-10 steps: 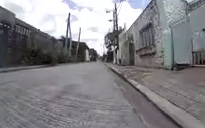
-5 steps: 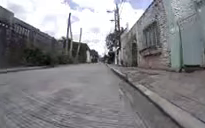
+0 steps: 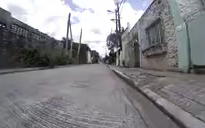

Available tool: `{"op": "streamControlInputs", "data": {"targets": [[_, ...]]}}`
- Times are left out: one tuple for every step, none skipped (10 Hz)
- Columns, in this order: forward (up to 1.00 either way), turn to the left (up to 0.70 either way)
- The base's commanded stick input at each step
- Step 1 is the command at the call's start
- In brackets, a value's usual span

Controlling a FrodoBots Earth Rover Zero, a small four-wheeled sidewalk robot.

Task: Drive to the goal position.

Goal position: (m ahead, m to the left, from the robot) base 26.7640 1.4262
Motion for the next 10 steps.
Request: {"op": "streamControlInputs", "data": {"targets": [[1.0, 0.0], [1.0, 0.0], [1.0, 0.0], [1.0, 0.0], [1.0, 0.0], [1.0, 0.0], [1.0, 0.0], [1.0, 0.0], [1.0, 0.0], [1.0, 0.0]]}}
